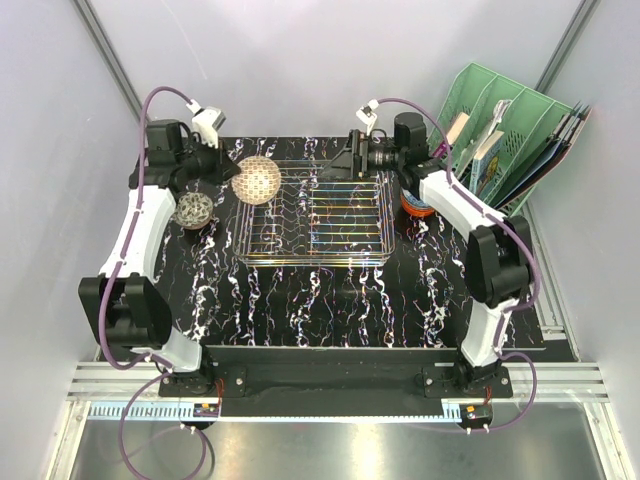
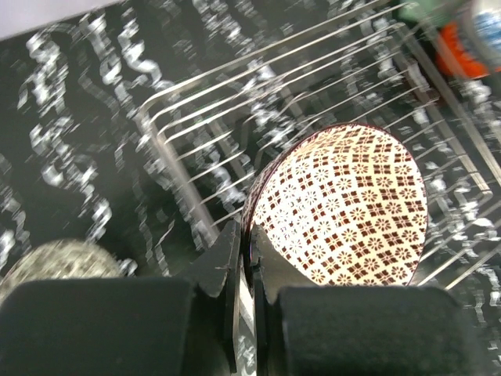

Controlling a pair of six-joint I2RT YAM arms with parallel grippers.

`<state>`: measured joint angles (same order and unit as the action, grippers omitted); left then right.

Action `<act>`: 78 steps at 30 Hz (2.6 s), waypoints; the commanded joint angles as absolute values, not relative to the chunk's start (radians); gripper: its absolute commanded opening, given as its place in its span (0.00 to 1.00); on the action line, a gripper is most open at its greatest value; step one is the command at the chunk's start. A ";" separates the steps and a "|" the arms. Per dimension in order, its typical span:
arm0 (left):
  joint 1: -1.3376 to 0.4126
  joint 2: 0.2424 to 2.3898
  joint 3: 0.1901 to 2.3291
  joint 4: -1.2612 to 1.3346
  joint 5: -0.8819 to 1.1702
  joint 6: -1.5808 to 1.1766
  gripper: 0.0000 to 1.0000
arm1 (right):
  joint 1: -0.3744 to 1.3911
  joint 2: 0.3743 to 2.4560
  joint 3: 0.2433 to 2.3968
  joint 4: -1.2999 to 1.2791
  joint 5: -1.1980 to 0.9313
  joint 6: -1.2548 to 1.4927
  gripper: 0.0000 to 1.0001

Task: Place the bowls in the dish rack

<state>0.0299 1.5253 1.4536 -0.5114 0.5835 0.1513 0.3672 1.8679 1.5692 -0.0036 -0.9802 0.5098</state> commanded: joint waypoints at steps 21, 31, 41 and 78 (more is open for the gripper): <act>-0.113 1.651 1.465 -0.043 0.925 -0.147 0.00 | 0.351 2.092 1.592 0.680 -1.158 1.075 1.00; -0.117 1.666 1.474 -0.012 0.920 -0.166 0.00 | 0.353 2.091 1.560 0.761 -1.181 1.144 1.00; -0.124 1.669 1.483 -0.005 0.914 -0.173 0.00 | 0.365 2.125 1.569 0.792 -1.180 1.178 1.00; -0.135 1.652 1.447 0.026 0.911 -0.167 0.00 | 0.405 2.158 1.539 1.077 -1.160 1.417 0.61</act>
<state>-0.1299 1.6791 1.4242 -0.0711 0.8696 -0.1570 0.3916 2.1616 1.5337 0.9245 -1.1606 1.3449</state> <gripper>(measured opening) 0.071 0.753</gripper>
